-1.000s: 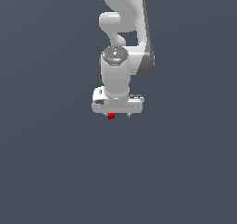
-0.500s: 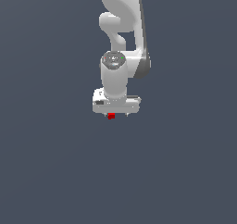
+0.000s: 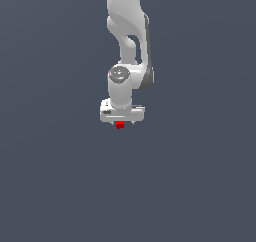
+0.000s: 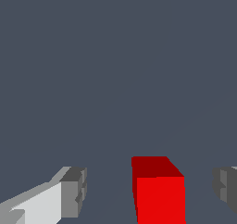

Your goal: Pick up the red cube and move it to a goal position.

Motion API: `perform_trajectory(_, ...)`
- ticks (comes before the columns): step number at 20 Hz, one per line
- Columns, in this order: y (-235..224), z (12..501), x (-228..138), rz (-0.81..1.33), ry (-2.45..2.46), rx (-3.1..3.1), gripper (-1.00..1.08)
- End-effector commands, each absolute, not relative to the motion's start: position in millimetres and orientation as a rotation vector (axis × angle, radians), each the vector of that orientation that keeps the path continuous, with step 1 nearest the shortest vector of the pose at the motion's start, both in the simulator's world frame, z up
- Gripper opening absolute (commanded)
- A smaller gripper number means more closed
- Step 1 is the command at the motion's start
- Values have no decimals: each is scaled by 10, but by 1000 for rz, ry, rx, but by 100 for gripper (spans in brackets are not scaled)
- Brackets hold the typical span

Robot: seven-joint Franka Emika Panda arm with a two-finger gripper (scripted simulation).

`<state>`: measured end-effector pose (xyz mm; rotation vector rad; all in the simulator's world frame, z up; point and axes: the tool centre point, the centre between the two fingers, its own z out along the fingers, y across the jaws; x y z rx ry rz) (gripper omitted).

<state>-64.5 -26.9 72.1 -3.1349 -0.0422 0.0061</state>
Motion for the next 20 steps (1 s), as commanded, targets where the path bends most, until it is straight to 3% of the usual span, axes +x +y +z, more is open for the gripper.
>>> perform_trajectory(1,-313,572,-754,4,-57,-3137,100)
perform_trajectory(14,-426,214,-983,0,-88,-3140,100)
perform_trajectory(15,-426,214,-983,0,-88,-3140,-100)
perform_trajectory(20,-426,214,-983,0,-88,-3140,-100)
